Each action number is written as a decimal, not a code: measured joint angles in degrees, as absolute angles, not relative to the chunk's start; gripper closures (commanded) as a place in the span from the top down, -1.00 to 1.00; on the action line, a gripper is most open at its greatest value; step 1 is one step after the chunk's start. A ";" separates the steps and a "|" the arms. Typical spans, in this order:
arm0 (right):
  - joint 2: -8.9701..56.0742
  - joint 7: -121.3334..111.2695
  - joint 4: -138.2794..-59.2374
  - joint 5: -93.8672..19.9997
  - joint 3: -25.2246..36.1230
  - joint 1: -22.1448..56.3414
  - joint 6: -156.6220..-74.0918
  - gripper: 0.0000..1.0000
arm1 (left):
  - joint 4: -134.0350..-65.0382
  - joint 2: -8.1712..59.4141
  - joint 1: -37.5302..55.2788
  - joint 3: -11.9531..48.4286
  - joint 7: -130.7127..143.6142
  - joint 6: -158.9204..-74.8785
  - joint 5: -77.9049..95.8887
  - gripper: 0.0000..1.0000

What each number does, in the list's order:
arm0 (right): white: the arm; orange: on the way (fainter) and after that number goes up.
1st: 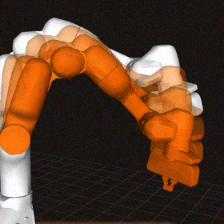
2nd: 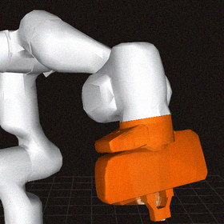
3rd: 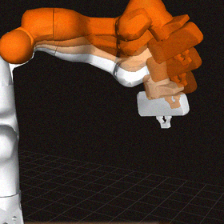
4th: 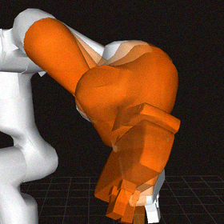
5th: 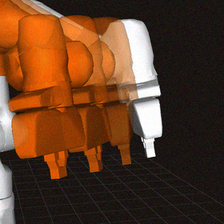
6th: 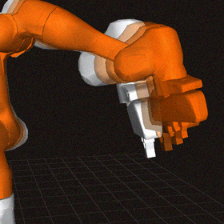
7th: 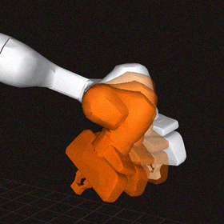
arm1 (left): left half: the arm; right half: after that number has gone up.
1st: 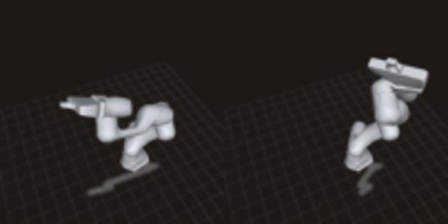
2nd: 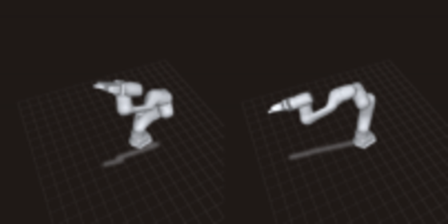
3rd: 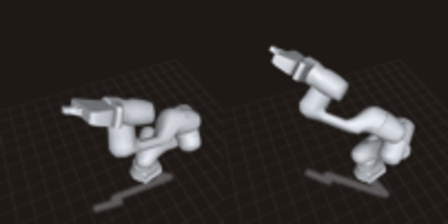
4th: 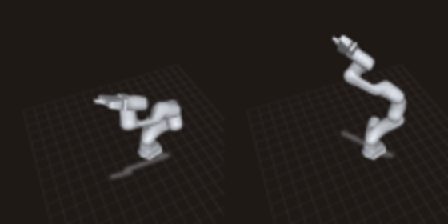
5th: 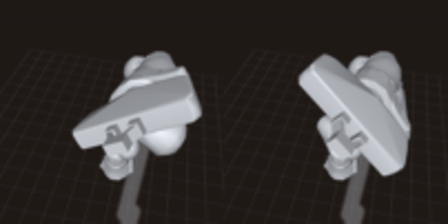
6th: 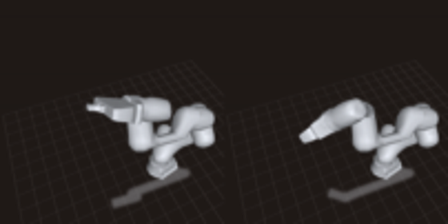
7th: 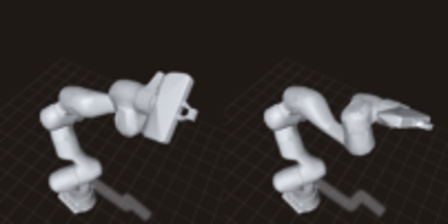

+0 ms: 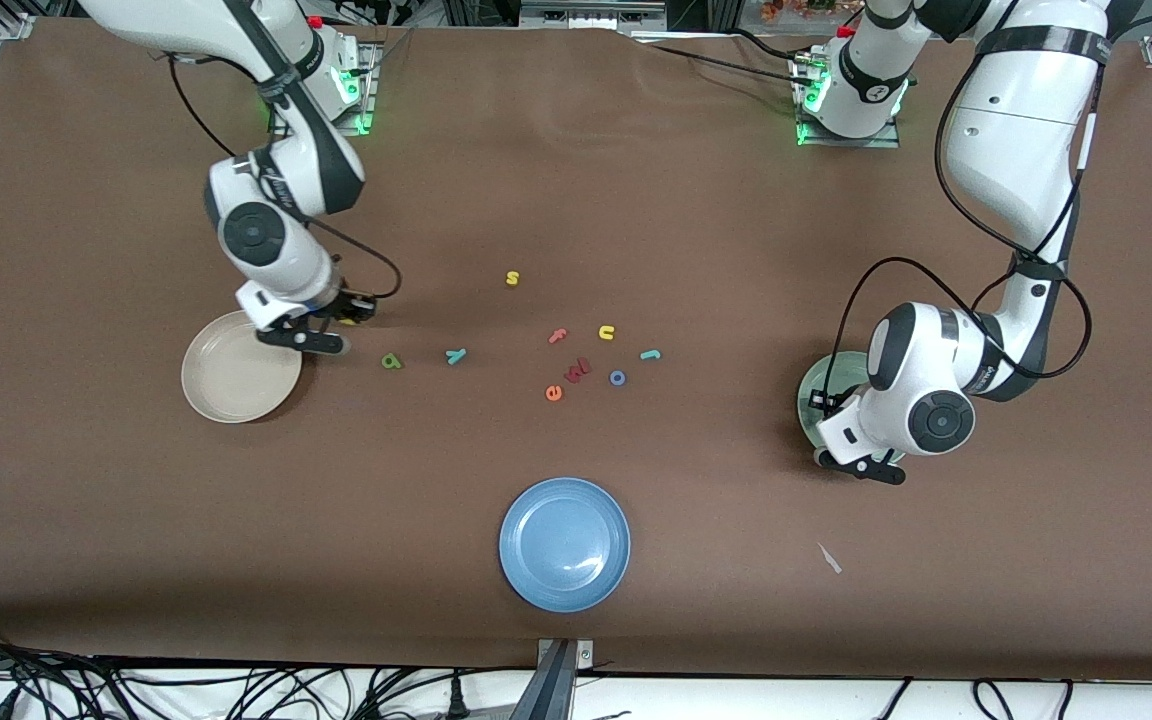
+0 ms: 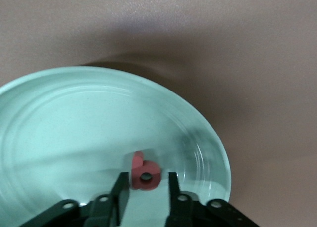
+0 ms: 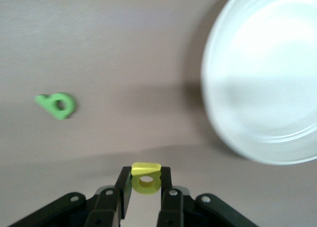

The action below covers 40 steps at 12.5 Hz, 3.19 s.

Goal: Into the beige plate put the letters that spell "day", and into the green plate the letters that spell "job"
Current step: 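Drop the yellow a on the beige plate and pink b on the green plate, then move both grippers to the green b and blue o, then grasp the green b and blue o with both grippers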

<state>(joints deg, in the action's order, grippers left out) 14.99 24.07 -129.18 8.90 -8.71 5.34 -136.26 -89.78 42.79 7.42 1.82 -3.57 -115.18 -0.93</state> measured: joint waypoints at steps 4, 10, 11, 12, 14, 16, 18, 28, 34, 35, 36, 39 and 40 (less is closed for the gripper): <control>14.40 11.55 -129.34 8.90 -1.60 5.29 -136.96 -0.68 | -88.91 41.24 7.43 2.13 -3.61 -113.08 -0.92 1.00; 14.64 0.21 -129.59 3.97 3.25 5.34 -139.97 1.00 | -88.23 33.77 8.02 12.30 13.63 -106.77 2.98 1.00; 14.64 0.04 -129.58 1.64 3.07 5.45 -139.91 1.00 | -88.29 33.80 8.42 14.18 20.06 -106.81 3.03 1.00; 14.63 0.54 -129.58 0.21 2.74 5.57 -139.86 1.00 | -88.32 33.80 9.22 15.27 25.64 -106.86 3.05 1.00; 14.63 5.01 -129.24 -0.27 0.37 5.63 -139.86 1.00 | -88.37 34.03 12.37 15.71 35.61 -108.64 3.14 1.00; 14.64 8.21 -128.31 -0.29 -4.19 5.96 -139.84 1.00 | -88.68 35.41 16.08 15.73 45.41 -113.74 3.14 1.00; 15.29 7.82 -127.17 -0.22 -7.53 6.98 -139.81 1.00 | -88.76 37.75 19.44 15.72 52.19 -120.26 3.14 1.00; 25.61 -3.70 -122.00 7.45 -8.34 11.88 -146.38 1.00 | -87.54 46.14 26.99 14.16 58.58 -132.77 -11.72 0.51; 28.19 -4.82 -122.00 7.47 -8.23 11.83 -149.84 0.52 | -86.19 47.76 27.43 14.15 55.02 -133.80 -11.72 0.12; 28.35 -4.82 -122.00 7.47 -8.21 11.81 -149.87 0.34 | -86.04 48.26 27.51 14.15 54.98 -133.99 -11.72 0.13; 28.46 -4.83 -122.00 7.47 -8.21 11.81 -149.93 0.10 | -85.84 48.62 27.55 14.15 54.95 -134.08 -11.72 0.12; 28.52 -4.84 -121.66 7.68 -8.14 11.79 -150.06 -0.35 | -85.49 49.07 27.57 14.14 54.77 -134.38 -11.72 -0.54; 28.52 -4.84 -121.52 7.68 -8.15 11.81 -150.05 -0.38 | -85.44 49.11 27.57 14.14 54.76 -134.40 -11.72 -0.74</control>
<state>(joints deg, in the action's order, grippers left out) 28.52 -4.84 -121.52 7.68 -8.15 11.81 -150.05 -85.44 49.11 27.57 14.14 54.76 -134.40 -11.72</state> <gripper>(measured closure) 0.551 0.502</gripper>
